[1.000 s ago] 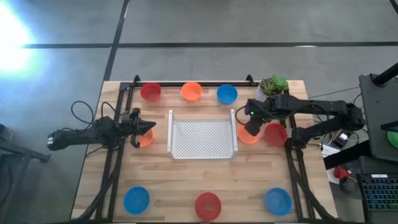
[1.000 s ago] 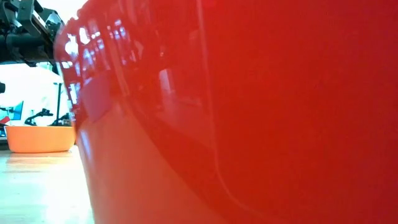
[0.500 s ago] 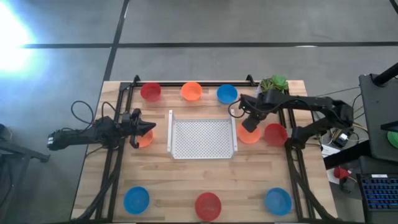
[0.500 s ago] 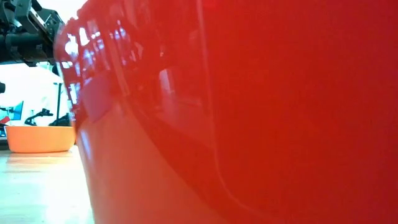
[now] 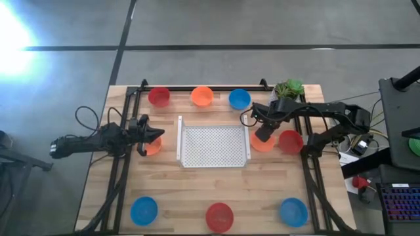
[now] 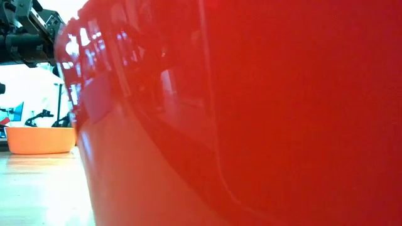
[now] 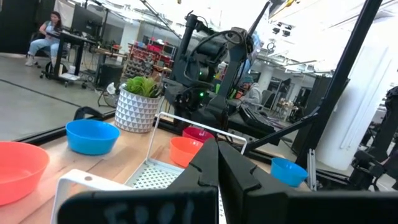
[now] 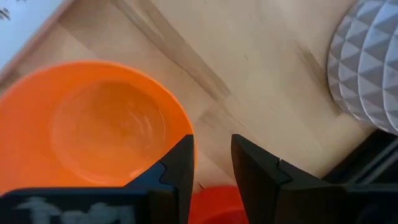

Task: Pick & Place Mini bowls
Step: Put the bottom right orange bowl on the shelf

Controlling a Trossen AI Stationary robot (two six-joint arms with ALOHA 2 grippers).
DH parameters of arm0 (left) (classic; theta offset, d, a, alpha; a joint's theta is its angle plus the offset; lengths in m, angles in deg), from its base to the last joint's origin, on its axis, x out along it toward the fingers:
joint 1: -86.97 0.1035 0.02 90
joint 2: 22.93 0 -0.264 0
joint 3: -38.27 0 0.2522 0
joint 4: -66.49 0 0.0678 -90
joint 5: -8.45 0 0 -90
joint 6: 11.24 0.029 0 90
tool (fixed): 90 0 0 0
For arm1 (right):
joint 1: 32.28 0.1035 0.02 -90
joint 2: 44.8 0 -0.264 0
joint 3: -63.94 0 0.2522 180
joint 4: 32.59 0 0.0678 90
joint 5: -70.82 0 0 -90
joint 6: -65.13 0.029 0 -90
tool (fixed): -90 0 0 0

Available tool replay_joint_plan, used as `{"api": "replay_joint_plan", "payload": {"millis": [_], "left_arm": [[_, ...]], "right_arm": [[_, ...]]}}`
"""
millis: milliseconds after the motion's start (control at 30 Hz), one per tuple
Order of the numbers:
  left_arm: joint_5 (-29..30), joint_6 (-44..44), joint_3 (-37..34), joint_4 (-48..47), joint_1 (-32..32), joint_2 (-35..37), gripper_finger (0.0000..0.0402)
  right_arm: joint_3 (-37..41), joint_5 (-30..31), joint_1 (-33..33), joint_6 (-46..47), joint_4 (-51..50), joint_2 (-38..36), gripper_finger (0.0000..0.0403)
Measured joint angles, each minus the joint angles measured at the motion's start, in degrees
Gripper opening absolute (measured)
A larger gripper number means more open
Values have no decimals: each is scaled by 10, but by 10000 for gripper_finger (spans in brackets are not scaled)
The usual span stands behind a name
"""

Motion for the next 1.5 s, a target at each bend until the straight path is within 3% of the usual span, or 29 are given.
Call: {"api": "replay_joint_plan", "payload": {"millis": [300, 767, 1033, 1200, 1500], "left_arm": [[0, 0, 0, 0, 0, 0, 0], [0, 1, 0, -3, 0, 0, 0], [0, 1, 0, -5, 0, 0, 0], [0, 1, 0, -5, 0, 0, 0], [0, 0, 0, -4, 0, 0, 0]], "right_arm": [[38, -33, -3, -8, 21, 0, 100], [75, -30, -3, -5, 71, 0, 88], [90, -32, -2, -4, 103, 0, 60], [91, -34, -2, -14, 101, -1, 17], [90, -34, -2, -24, 91, -18, 12]]}}
